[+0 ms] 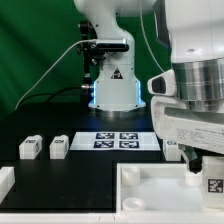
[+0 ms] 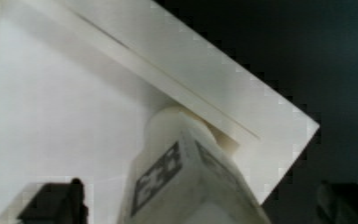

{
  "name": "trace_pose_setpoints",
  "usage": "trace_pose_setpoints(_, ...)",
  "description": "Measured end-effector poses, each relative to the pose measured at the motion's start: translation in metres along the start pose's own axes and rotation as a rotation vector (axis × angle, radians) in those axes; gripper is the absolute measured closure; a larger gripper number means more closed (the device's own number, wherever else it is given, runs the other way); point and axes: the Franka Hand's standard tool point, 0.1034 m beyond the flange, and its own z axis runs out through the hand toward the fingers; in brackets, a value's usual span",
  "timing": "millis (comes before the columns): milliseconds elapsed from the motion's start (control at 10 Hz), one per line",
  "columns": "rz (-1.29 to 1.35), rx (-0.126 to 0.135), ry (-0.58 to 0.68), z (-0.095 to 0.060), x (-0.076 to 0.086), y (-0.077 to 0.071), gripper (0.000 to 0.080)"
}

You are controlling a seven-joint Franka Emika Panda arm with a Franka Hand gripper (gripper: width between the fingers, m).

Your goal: Assemble one leg

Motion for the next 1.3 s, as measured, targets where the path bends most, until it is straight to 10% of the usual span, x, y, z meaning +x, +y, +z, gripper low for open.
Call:
trace_pose_setpoints(500,-0.579,-0.052,0.032,-0.0044,0.0060,-0.0047,0.0151)
trace_pose_setpoints(600,-0.581,-0.052,0.032,-0.0043,0.0061,-0.0046,0.0285)
trace_pose_setpoints(900,-0.281,-0.043,0.031,-0.0031,0.0058,-0.0028,0.0501)
trace_pose_setpoints(1300,0.548,-0.037,0.020,-0.0018,0.0066,-0.0026,0.0501)
